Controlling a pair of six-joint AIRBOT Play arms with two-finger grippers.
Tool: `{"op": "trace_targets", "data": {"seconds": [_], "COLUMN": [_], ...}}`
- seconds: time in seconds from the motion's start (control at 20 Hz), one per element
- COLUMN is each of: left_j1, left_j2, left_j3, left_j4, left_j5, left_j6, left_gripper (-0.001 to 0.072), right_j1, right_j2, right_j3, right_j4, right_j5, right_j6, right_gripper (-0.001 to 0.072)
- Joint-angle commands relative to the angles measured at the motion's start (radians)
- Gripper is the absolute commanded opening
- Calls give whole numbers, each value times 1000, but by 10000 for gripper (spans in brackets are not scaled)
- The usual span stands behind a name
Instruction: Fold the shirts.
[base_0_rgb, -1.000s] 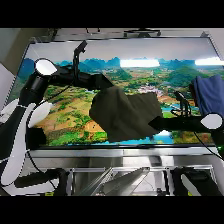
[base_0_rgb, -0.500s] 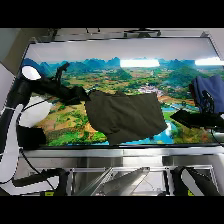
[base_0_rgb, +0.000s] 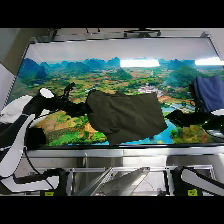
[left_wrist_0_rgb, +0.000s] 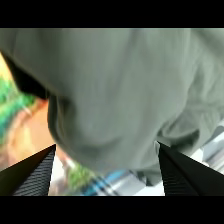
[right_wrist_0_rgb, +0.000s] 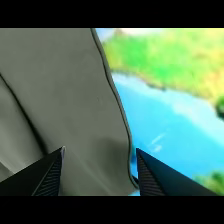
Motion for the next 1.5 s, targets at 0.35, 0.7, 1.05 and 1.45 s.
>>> {"op": "trace_targets", "data": {"seconds": [0.35, 0.7, 1.05, 1.45], "left_j1": [-1, -1, -1, -1], "left_j2": [-162, -176, -176, -175], "left_j3": [45, 45, 45, 45], "left_j4": [-225, -226, -226, -228], "left_j5": [-34, -79, -77, -89], "left_j6": [143, 144, 144, 144], "left_gripper": [511, 484, 482, 285], "right_j1": [140, 42, 25, 77], "right_j2": [-149, -129, -143, -257], "right_j3": [0, 115, 167, 167], "right_j4": [113, 109, 109, 109], "right_j5": [-107, -51, -88, -54], "right_j6": [-87, -87, -88, -117], "right_gripper": [492, 492, 492, 492]}}
